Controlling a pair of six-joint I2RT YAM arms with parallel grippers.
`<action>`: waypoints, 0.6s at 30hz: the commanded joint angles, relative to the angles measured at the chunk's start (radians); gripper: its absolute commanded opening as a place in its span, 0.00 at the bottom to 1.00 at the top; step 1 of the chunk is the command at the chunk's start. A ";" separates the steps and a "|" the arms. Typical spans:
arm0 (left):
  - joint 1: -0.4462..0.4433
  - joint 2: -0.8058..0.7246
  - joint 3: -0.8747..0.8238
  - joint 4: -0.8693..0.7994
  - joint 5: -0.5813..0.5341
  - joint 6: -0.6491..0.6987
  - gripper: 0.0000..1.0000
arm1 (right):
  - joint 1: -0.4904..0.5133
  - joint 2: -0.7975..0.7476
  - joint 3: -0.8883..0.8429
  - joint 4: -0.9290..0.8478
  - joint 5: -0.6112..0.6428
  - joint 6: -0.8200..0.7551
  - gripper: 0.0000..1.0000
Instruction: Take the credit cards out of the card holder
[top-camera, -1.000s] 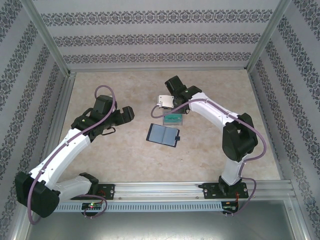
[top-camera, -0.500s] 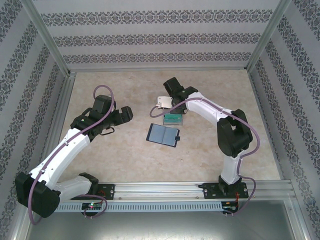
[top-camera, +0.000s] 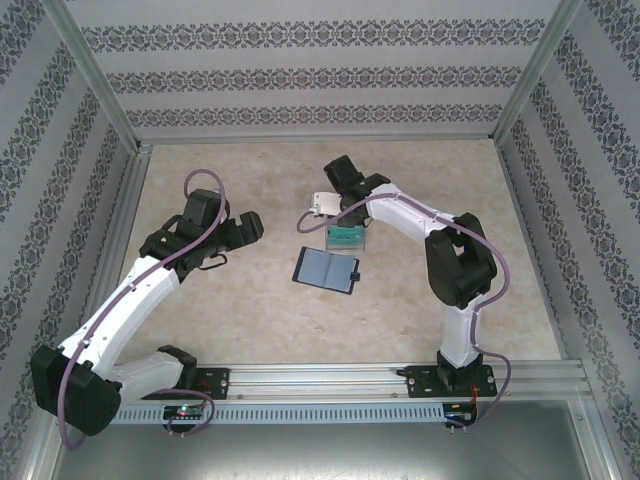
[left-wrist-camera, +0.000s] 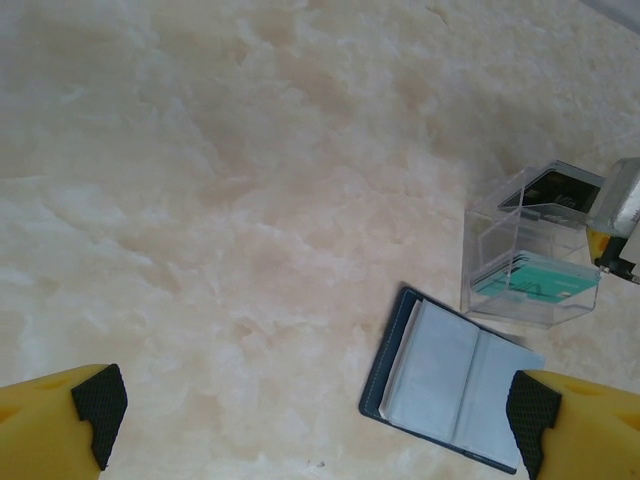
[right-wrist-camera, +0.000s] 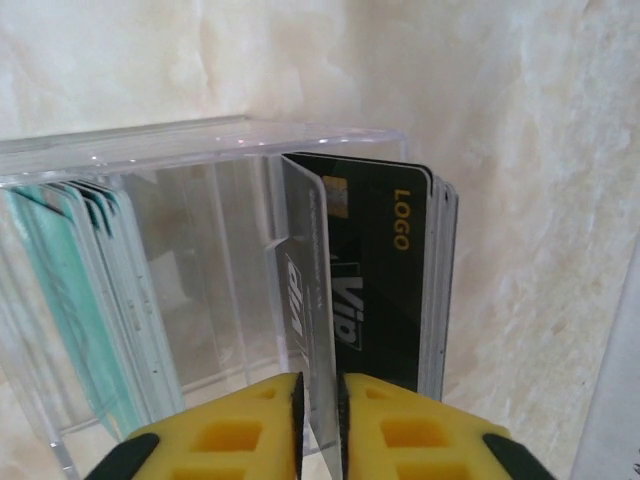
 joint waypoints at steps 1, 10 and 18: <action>0.015 -0.017 -0.011 -0.027 -0.007 -0.009 0.99 | -0.009 0.018 0.038 0.015 0.007 0.025 0.24; 0.021 -0.011 -0.016 -0.018 0.002 -0.009 0.99 | -0.012 0.040 0.050 0.060 0.062 0.052 0.29; 0.025 -0.007 -0.016 -0.018 0.010 -0.008 1.00 | -0.020 0.059 0.071 0.078 0.087 0.085 0.29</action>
